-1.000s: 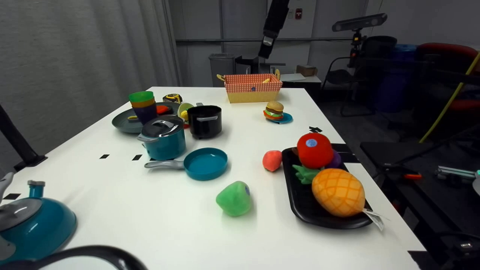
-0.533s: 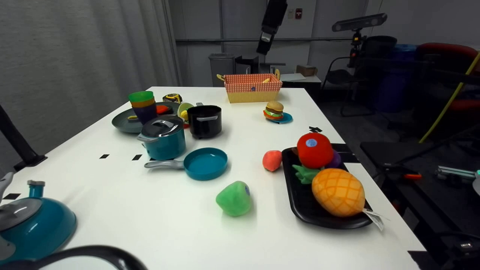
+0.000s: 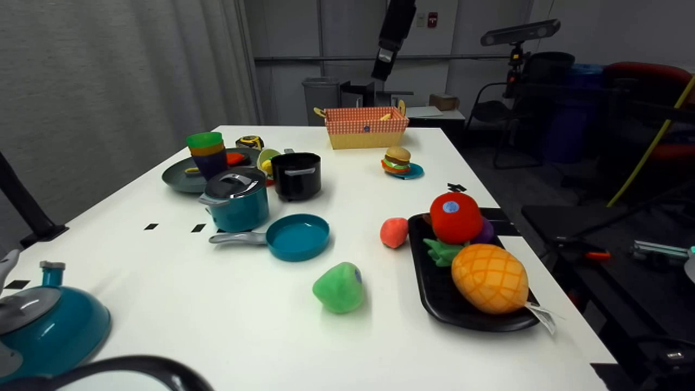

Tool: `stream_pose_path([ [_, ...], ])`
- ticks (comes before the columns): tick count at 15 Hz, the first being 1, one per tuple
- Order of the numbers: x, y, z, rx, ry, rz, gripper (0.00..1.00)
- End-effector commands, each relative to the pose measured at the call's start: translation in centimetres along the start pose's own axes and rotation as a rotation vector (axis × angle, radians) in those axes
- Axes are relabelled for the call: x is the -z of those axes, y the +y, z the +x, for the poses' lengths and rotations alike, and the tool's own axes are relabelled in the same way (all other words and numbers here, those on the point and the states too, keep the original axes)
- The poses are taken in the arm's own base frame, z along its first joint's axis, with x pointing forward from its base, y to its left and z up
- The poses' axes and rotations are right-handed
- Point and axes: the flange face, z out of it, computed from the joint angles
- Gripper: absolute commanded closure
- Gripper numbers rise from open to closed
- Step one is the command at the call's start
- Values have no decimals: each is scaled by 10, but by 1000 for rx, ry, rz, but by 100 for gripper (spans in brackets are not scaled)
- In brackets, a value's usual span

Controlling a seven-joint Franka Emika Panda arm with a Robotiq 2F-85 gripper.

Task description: Take the lid off the blue pot and put it on the blue pan

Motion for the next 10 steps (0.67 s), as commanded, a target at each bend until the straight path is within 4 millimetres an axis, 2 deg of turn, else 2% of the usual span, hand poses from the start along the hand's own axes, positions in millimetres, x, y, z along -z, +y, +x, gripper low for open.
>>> stream_pose_path([
  [1, 0, 0, 0, 2, 6, 1, 0],
  [4, 0, -1, 1, -2, 15, -2, 0],
  [6, -1, 7, 5, -23, 26, -1, 0],
  [7, -14, 5, 14, -31, 34, 0, 0],
  [10, -30, 5, 30, -42, 60, -5, 0],
])
